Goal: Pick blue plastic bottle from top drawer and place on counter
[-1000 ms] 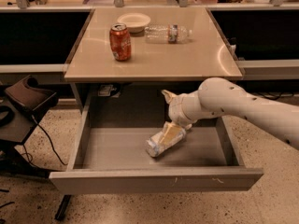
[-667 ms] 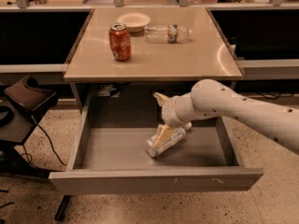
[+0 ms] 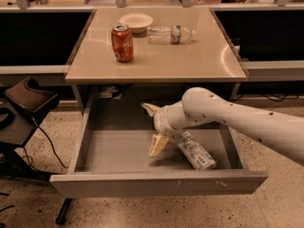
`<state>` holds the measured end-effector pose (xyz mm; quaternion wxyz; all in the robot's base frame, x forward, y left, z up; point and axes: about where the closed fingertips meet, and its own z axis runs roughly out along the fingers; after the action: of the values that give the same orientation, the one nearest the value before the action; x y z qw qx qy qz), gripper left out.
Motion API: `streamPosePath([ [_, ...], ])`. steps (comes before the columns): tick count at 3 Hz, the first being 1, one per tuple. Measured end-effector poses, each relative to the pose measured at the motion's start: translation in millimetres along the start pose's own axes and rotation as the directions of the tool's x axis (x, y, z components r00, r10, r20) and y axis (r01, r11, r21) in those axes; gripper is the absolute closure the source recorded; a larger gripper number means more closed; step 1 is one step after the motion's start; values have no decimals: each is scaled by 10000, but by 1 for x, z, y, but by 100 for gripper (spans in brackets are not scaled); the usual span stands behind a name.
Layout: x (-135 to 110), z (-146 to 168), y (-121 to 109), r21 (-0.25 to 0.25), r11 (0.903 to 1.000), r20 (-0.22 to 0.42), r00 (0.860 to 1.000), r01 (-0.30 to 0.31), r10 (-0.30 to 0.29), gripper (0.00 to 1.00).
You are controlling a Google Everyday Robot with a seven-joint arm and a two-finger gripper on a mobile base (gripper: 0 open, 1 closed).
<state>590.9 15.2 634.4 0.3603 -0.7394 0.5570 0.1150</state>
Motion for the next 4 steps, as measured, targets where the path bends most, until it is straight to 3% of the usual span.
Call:
streamPosePath([
  [1,0,0,0,-2,10000,-2,10000,-1,1,0],
  [2,19,-3,-3,-238,9996,-381,9991,-176,167,0],
  [3,67,20,-2,-1278,9778,-605,9853,-1662,1596,0],
  [4,80,22,-2,-1529,9686,-742,9796,-1962,1867,0],
])
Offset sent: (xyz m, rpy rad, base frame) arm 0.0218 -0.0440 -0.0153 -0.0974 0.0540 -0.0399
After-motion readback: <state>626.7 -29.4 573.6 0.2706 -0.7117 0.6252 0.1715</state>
